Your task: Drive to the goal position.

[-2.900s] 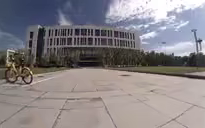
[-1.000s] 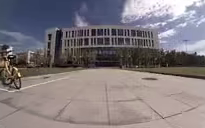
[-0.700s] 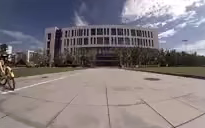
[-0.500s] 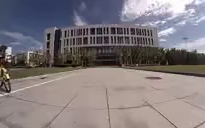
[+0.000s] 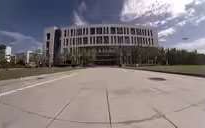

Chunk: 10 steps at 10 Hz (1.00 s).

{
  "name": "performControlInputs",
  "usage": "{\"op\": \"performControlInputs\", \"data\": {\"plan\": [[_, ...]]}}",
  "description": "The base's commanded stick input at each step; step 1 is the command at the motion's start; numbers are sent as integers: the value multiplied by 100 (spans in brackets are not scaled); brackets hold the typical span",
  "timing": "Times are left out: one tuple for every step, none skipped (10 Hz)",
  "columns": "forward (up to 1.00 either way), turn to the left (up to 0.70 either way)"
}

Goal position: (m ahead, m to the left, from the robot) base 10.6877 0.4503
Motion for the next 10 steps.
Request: {"op": "performControlInputs", "data": {"plan": [[70, -1], [70, -1], [70, -1], [70, -1], [70, -1], [70, -1], [70, -1], [70, -1], [70, -1], [70, -1]]}}
